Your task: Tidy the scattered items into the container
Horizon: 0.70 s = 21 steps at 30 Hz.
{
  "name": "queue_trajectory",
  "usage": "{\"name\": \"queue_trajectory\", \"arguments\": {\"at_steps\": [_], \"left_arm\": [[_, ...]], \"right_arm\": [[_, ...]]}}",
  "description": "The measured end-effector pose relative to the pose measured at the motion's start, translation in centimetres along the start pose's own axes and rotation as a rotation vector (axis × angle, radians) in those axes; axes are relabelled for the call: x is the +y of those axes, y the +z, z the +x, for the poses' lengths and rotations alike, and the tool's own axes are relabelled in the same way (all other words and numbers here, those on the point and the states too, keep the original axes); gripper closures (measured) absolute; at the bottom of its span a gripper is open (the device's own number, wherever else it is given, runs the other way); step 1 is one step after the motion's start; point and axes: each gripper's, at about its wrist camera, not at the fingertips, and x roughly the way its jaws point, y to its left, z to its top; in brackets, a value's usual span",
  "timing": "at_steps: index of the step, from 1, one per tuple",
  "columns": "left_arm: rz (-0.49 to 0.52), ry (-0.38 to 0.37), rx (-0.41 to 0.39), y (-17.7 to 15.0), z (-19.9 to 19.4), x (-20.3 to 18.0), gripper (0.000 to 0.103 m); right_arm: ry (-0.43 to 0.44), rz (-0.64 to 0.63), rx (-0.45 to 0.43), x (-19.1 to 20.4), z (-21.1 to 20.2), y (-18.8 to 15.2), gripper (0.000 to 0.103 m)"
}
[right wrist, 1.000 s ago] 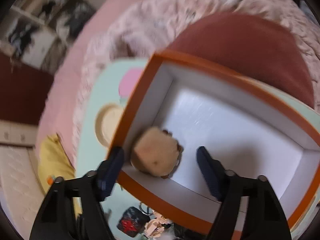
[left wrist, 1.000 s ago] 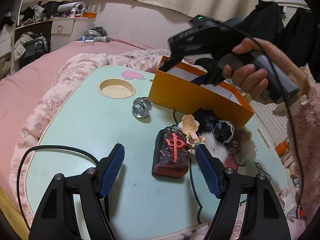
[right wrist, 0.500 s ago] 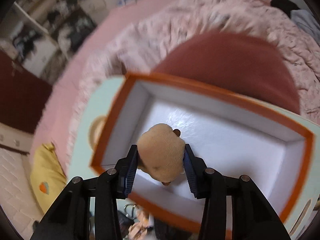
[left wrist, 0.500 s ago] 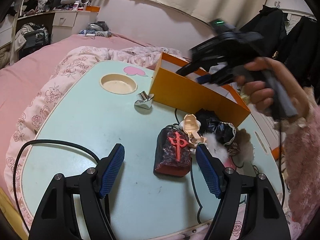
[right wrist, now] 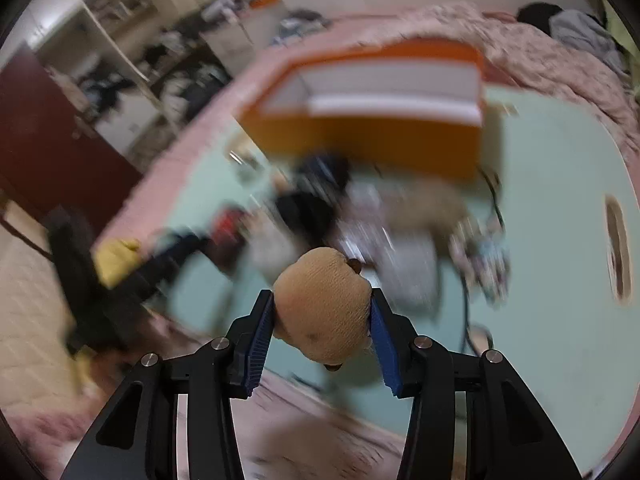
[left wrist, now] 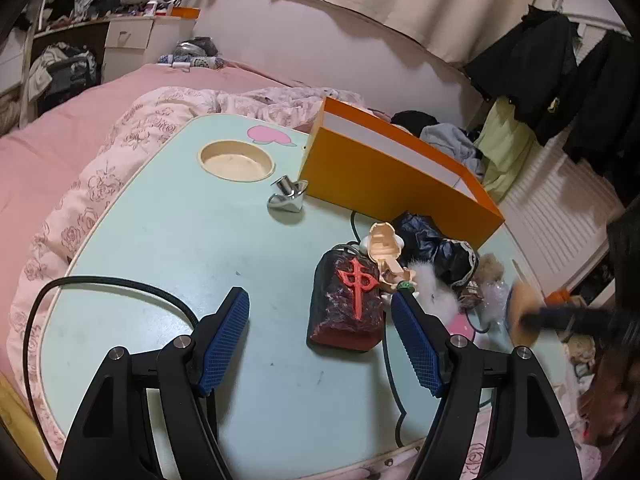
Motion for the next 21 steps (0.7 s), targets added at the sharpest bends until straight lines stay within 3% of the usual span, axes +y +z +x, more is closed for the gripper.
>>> {"name": "queue_trajectory", "arguments": {"at_steps": [2, 4, 6, 8, 11, 12, 16, 21], "left_arm": [[0.032, 0.013, -0.001, 0.0, 0.0, -0.6, 0.029], [0.054, 0.023, -0.006, 0.1, -0.1, -1.0, 0.029], [0.073, 0.03, -0.009, 0.1, -0.1, -1.3, 0.029], [0.082, 0.036, -0.012, 0.1, -0.2, -1.4, 0.029], [0.077, 0.032, -0.008, 0.2, -0.2, -1.3, 0.029], [0.074, 0.03, 0.0, 0.2, -0.1, -1.3, 0.029], [0.09, 0.027, 0.054, -0.4, -0.3, -1.4, 0.029], [0.197, 0.102, 0.072, -1.5, -0.2, -3.0, 0.029]], "right_arm": [[-0.09, -0.001, -0.037, -0.3, 0.7, -0.4, 0.052], [-0.111, 0.017, -0.116, -1.0, 0.8, -0.1, 0.051], [-0.128, 0.043, -0.214, -1.4, 0.0, 0.1, 0.044], [-0.196, 0.056, -0.318, -1.3, -1.3, -0.3, 0.028], [-0.22, 0.025, -0.429, -0.6, -3.4, -1.9, 0.01], [-0.232, 0.006, -0.444, -0.3, -3.7, -2.5, 0.008], [-0.358, -0.065, -0.387, 0.5, -3.2, -4.6, 0.007], [-0.422, -0.058, -0.292, 0.0, -1.4, -6.6, 0.007]]}}
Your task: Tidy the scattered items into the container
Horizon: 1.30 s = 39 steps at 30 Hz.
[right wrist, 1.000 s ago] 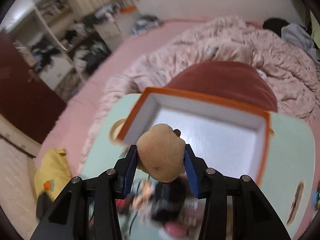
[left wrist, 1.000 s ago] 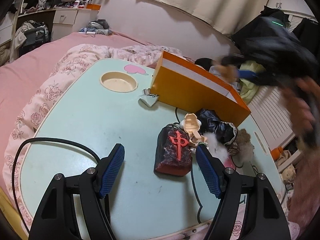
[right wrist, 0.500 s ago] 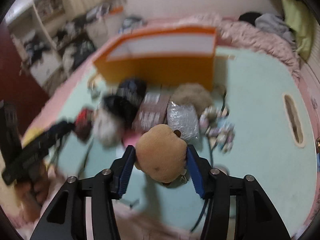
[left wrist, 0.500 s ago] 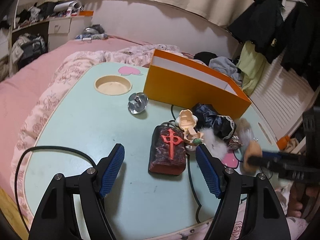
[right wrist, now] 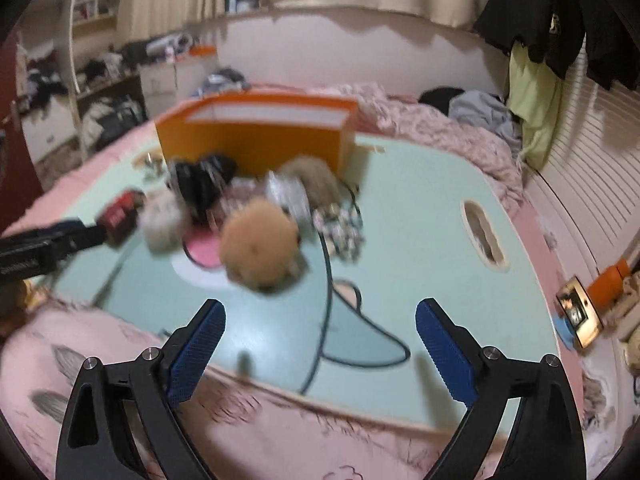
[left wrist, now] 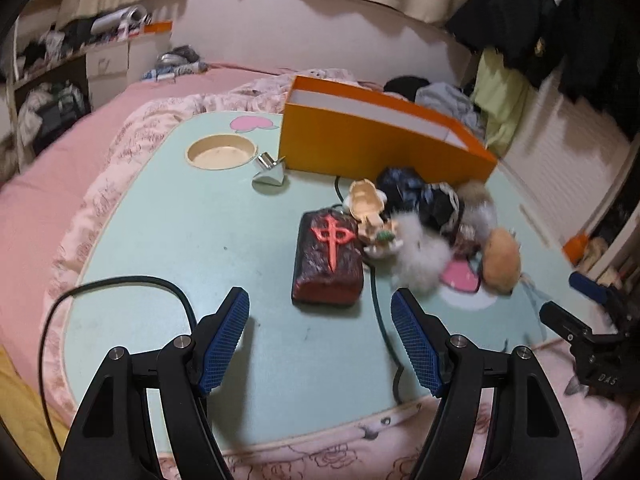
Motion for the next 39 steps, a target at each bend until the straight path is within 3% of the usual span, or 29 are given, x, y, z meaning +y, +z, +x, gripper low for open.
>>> {"name": "queue_trajectory", "arguments": {"at_steps": [3, 4, 6, 10, 39], "left_arm": [[0.053, 0.046, 0.043, -0.2, 0.9, -0.8, 0.029], [0.065, 0.068, 0.061, -0.4, 1.5, -1.0, 0.028], [0.083, 0.105, 0.069, -0.5, 2.0, -1.1, 0.016], [0.084, 0.098, 0.076, -0.3, 2.4, -0.7, 0.011], [0.084, 0.097, 0.071, -0.2, 2.6, -0.3, 0.01]], "right_arm": [[0.005, 0.028, 0.078, -1.3, 1.8, -0.7, 0.005], [0.016, 0.044, 0.098, -1.6, 2.3, -0.7, 0.0], [0.013, 0.052, 0.1, -1.9, 2.4, -0.8, 0.0], [0.024, 0.043, 0.086, -2.0, 2.5, -0.9, 0.0], [0.035, 0.034, 0.079, -2.1, 2.4, -0.8, 0.0]]}}
